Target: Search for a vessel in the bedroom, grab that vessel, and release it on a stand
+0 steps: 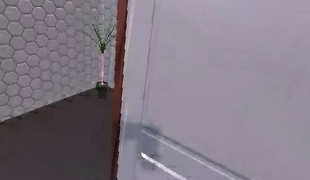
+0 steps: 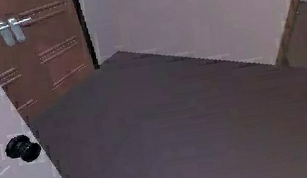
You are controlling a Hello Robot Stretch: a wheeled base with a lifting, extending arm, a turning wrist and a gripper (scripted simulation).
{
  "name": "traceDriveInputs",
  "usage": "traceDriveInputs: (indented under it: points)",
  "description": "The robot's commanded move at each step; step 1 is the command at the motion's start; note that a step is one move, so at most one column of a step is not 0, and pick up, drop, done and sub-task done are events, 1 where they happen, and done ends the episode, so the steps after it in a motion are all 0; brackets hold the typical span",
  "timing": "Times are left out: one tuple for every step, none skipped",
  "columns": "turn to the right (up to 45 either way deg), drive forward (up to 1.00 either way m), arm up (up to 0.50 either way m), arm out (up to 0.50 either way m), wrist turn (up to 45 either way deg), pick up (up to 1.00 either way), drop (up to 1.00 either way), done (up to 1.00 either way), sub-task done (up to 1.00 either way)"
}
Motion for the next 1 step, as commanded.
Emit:
traceDriveInputs:
  points:
    - [-45.0, 0.0, 0.0, 0.0, 0.0, 0.0, 0.0, 0.0, 0.0]
